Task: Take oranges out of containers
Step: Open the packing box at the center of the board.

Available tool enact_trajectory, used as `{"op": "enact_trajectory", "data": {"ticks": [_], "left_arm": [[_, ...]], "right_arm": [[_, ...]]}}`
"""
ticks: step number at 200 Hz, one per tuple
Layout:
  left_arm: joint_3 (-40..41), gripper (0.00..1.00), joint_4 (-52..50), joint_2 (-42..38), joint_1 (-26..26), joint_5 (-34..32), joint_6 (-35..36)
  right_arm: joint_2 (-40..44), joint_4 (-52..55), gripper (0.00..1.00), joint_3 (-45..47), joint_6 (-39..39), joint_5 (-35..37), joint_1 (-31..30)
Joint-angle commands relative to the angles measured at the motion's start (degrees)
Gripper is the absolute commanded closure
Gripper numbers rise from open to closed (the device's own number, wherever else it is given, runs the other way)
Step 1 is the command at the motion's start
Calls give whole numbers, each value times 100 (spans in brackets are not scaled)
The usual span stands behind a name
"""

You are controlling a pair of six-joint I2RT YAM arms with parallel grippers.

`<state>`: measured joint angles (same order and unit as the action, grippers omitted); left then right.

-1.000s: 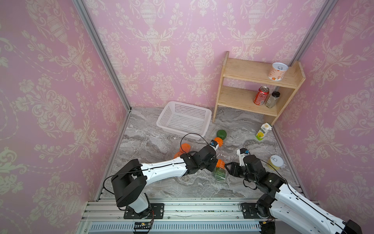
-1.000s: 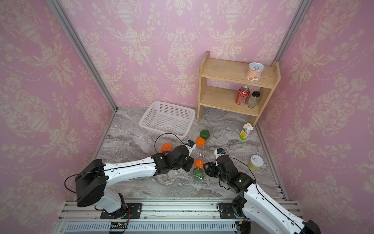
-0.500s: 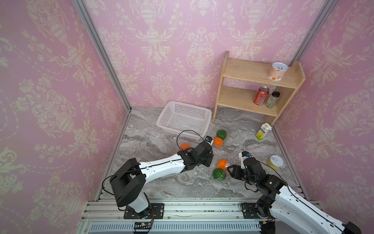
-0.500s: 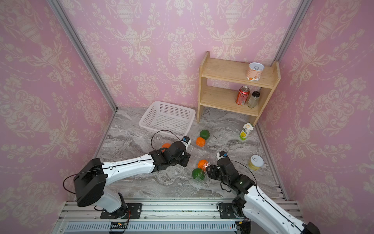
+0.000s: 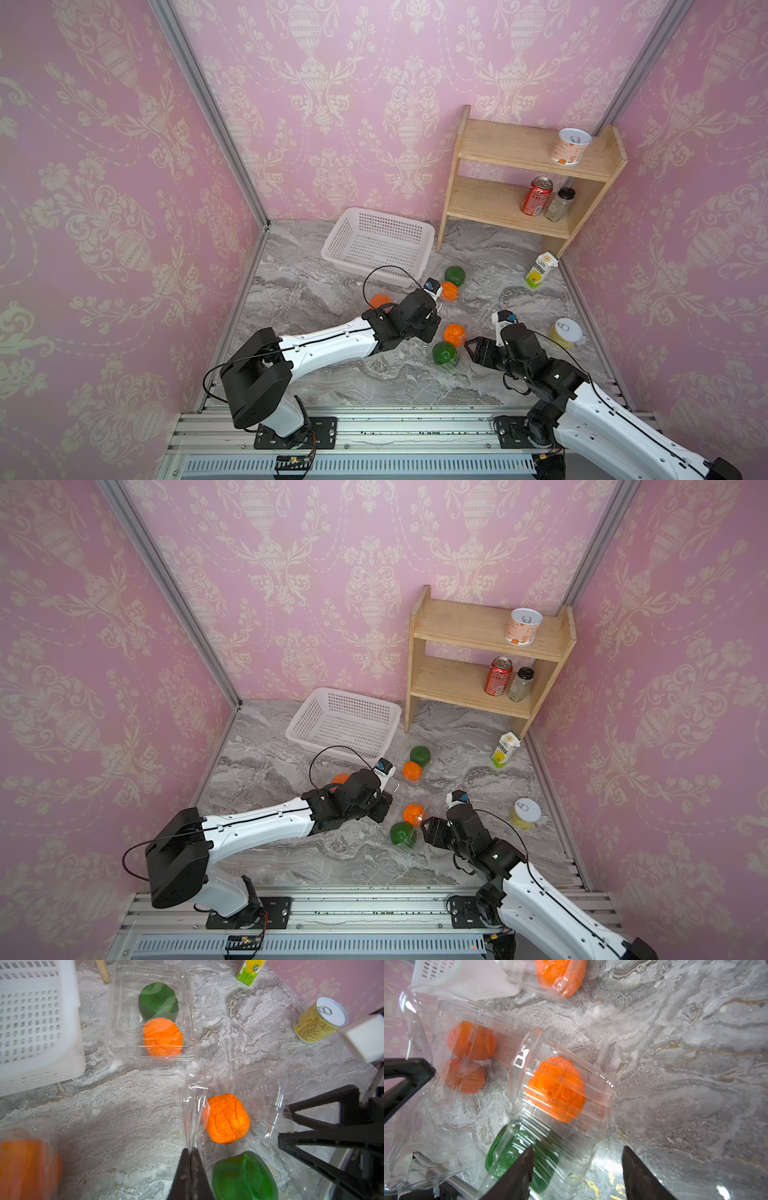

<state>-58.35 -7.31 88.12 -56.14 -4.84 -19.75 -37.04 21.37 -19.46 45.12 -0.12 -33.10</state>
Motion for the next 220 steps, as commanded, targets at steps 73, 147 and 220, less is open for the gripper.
{"op": "enact_trajectory", "data": {"ticks": [73, 147, 220], "left_arm": [[-415, 100, -218, -367, -132, -201, 1251], [-908, 100, -883, -332, -108, -531, 1848], [-737, 17, -758, -479, 14, -586, 1861]], "right_arm": [[-157, 395, 26, -312, -241, -375, 80], [-428, 1380, 22, -1258, -743, -120, 102], [-1075, 1301, 22, -1814, -1049, -423, 107]]}}
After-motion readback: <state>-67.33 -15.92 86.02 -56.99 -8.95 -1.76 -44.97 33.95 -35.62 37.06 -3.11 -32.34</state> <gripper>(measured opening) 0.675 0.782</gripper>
